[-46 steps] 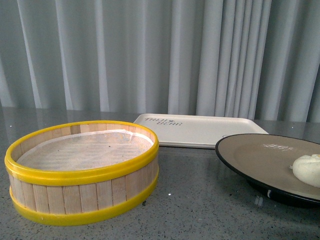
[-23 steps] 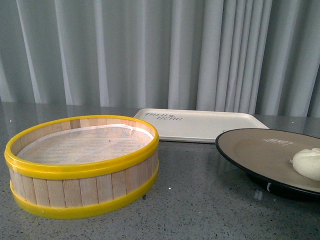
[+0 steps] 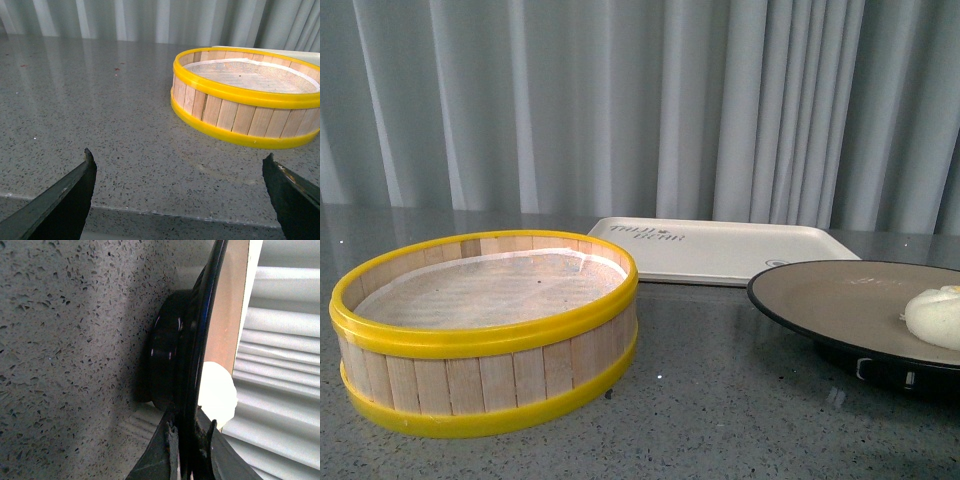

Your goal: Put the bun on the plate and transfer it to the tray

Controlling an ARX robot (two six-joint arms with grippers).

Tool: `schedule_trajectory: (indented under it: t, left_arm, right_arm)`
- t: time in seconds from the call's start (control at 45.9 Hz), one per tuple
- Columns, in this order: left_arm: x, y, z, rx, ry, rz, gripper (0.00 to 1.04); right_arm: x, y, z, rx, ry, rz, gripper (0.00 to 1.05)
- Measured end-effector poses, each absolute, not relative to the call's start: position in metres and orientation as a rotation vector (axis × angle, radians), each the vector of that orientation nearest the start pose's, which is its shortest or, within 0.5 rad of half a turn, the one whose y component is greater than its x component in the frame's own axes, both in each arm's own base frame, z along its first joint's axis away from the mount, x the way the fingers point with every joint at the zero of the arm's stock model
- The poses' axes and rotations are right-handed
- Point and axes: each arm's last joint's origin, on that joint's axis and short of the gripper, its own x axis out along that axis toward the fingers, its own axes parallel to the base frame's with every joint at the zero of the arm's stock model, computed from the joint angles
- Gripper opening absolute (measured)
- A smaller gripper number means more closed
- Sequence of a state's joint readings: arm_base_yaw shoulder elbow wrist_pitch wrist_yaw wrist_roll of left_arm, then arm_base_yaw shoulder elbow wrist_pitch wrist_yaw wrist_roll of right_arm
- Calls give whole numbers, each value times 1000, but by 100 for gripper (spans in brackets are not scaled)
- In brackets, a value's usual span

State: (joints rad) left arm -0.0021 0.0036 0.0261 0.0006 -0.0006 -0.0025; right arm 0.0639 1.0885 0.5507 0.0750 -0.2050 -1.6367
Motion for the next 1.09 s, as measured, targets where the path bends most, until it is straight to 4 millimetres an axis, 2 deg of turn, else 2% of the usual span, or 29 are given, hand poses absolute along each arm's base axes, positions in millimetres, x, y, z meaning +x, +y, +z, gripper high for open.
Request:
schedule_trajectory:
  t: [0.37,0.479,0.588,0.697,0.828,1.089]
  left_arm:
    - [96,0,172,-3,-23,-2,98]
    - [96,0,172,-3,-23,-2,98]
    - [96,0,172,-3,-23,-2,98]
    - [96,0,172,-3,-23,-2,98]
    - [96,0,172,-3,-23,-2,98]
    - [96,0,172,-3,-23,-2,98]
  right_arm:
    - [225,21,233,-1656,55,426,3]
    - [233,23,253,-1642,-11,353,3]
    - [252,24,280,-1596,-115,288,3]
    - [282,24,305,-1548,-197,259,3]
    - [314,26,307,-1504,-208,279,3]
    - [365,32,294,-1468,-187,354,3]
